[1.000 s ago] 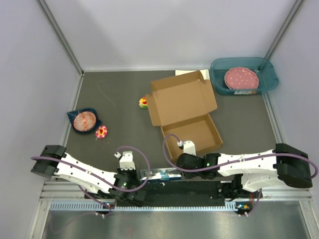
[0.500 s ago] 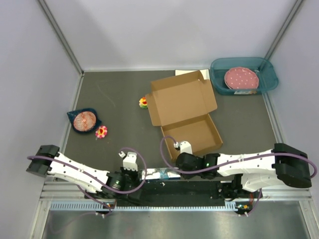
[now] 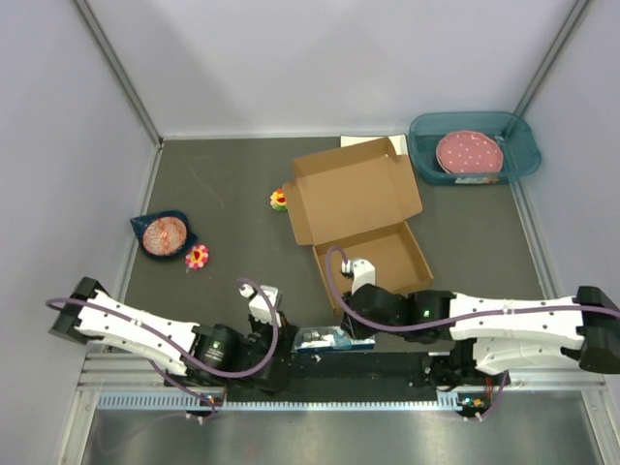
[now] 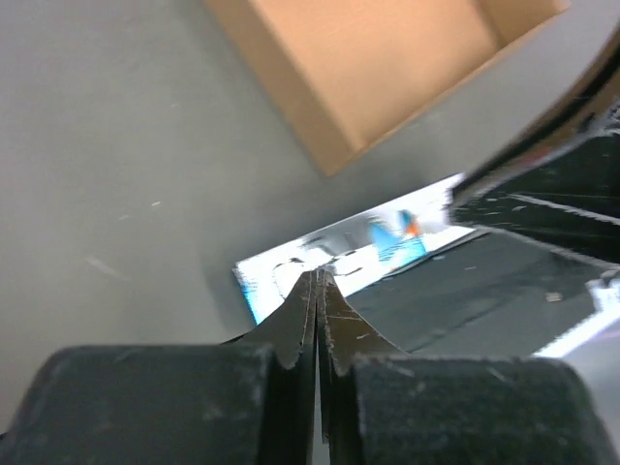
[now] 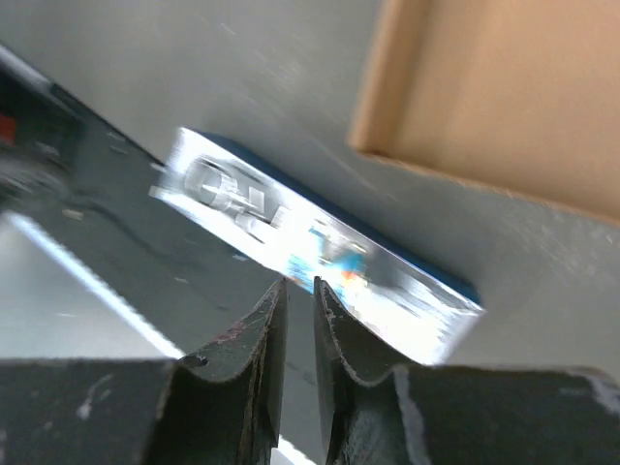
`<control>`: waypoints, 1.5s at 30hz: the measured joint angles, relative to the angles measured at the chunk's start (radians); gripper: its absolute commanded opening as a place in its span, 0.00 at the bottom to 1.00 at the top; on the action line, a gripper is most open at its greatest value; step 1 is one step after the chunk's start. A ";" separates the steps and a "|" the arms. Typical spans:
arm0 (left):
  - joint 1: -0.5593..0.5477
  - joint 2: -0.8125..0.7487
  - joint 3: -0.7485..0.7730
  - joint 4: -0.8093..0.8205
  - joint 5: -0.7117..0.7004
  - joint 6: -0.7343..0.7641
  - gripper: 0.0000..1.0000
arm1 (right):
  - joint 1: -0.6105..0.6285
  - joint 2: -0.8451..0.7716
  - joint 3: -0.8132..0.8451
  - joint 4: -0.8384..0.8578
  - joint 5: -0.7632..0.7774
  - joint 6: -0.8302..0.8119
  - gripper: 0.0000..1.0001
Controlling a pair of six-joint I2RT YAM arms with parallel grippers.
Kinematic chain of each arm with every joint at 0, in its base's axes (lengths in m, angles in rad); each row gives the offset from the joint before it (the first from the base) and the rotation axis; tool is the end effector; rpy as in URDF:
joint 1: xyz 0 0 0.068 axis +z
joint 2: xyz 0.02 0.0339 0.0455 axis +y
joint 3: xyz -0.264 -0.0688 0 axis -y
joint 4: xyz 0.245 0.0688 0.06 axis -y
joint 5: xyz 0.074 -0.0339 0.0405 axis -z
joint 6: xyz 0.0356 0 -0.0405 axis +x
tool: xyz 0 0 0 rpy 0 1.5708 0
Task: Fold the paper box
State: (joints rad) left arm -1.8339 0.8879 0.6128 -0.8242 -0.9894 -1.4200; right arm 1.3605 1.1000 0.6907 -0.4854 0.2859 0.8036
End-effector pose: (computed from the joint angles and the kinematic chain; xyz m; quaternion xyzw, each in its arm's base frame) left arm -0.0098 -0.1506 0.2261 0.0673 0.8603 -0.2312 0.4494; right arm 0.0550 0.2097 0.2220 -0.2112 0.9108 0.2267 0.2728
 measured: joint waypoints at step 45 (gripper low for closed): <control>0.477 0.257 -0.002 0.584 0.875 1.329 0.82 | -0.061 -0.363 0.043 -0.169 0.063 -0.150 0.53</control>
State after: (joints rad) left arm -1.3571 1.1454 0.6113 -0.2398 -0.1143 -0.0906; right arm 1.2991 0.7368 0.7334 -0.6544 0.3489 0.6537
